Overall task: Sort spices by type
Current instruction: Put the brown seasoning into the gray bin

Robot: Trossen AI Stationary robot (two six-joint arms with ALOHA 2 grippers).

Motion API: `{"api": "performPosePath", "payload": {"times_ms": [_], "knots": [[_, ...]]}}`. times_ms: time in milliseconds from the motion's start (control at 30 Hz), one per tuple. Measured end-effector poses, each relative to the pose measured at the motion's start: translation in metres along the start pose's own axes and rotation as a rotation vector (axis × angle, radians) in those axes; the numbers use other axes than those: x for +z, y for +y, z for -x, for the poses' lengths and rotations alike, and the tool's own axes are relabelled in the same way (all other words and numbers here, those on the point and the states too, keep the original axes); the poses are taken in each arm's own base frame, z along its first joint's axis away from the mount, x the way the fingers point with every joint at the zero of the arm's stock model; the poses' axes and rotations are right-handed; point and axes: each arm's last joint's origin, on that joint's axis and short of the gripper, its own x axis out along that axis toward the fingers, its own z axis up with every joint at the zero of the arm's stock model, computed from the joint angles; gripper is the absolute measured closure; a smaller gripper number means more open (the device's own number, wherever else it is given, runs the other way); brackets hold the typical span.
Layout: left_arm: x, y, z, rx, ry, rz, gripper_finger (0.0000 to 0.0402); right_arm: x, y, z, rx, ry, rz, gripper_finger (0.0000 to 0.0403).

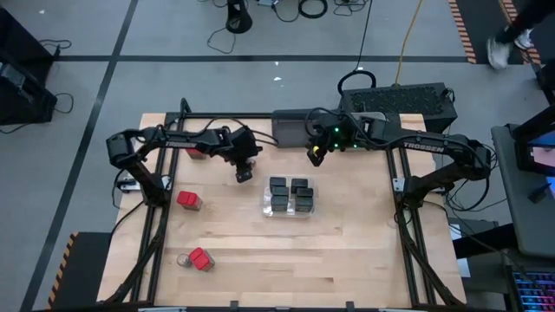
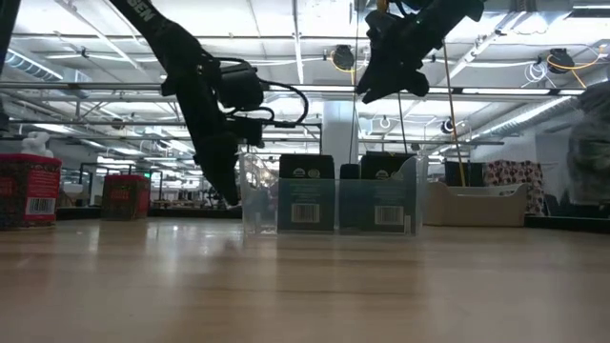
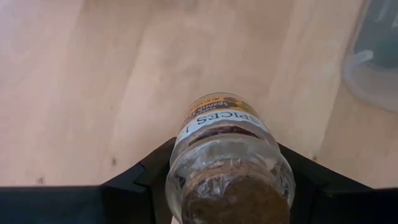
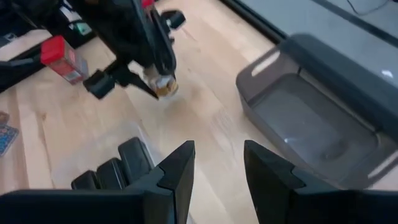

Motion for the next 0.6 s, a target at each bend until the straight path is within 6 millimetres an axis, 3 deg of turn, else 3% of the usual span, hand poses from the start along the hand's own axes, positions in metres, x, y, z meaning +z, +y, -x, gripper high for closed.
{"api": "performPosePath", "payload": {"times_ms": [333,600], "knots": [[-0.005,-0.005,-0.029,-0.019,0.083,-0.014,0.0193,0.001,0.000,0.000,0.004,-0.009,-0.007,0.0282],[-0.003,-0.005,-0.031,-0.019,0.069,-0.016,0.0191,0.000,0.000,0.000,0.002,0.001,-0.016,0.0282]]}}
